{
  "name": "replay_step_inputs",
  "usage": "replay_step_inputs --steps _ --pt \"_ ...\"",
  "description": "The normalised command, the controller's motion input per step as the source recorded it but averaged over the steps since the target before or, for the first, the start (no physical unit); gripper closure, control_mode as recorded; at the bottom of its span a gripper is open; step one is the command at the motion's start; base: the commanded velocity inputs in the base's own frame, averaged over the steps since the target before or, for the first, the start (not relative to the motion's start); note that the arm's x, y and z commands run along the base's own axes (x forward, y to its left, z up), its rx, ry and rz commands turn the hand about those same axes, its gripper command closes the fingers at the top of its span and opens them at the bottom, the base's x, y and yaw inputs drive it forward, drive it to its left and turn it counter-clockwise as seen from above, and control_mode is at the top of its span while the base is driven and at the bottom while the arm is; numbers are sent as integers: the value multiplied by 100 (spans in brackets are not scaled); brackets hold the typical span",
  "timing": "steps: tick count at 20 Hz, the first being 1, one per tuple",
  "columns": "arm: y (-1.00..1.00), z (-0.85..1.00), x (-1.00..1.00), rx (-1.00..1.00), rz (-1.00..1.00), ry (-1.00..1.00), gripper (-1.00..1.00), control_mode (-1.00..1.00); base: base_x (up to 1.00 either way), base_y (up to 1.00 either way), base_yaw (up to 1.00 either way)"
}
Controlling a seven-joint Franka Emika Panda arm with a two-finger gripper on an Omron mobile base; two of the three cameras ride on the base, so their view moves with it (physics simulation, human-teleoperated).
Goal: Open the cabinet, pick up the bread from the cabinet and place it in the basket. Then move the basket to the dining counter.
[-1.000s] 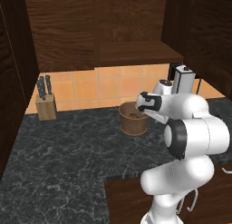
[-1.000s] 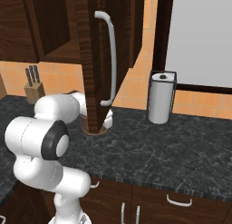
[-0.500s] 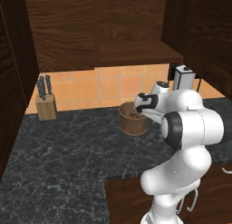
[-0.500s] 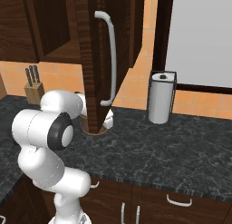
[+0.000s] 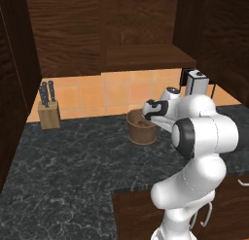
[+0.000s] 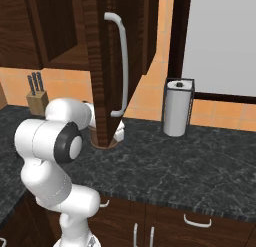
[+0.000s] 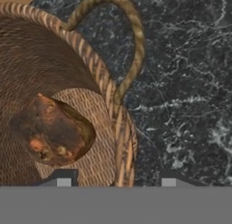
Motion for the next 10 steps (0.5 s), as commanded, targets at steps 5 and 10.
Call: replay_step_inputs --steps 5,10 --pt "42 -63 0 0 0 1 100 -100 0 0 0" --pt "19 -19 -33 0 0 -6 100 -100 0 0 0"
